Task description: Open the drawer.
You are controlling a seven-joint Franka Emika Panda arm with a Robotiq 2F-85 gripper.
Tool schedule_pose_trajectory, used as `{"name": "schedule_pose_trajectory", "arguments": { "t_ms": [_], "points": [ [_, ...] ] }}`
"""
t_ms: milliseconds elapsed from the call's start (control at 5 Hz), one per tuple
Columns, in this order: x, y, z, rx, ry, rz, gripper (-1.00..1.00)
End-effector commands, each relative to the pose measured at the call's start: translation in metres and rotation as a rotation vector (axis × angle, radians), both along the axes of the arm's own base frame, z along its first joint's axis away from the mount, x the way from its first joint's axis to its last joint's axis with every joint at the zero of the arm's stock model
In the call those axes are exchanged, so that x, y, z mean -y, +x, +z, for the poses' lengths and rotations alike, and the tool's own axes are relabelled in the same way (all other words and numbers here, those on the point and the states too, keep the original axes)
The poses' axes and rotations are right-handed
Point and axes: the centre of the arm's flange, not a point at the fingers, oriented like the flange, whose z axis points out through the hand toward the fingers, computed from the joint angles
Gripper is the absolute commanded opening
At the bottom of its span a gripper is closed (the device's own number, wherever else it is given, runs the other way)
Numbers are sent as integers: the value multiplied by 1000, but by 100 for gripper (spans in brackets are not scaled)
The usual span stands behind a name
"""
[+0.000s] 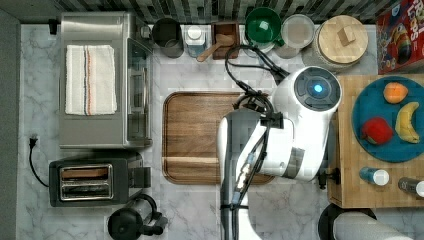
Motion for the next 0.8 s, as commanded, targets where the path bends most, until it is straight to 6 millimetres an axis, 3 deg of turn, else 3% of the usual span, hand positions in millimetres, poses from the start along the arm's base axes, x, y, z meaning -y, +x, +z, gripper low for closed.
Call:
{"name": "schedule_pose_trajectory", "arguments": {
  "t_ms": [200,800],
  "points": [
    [69,-36,-11,33,10,247,100],
    [123,-42,-41,74,-39,437,100]
  ]
}}
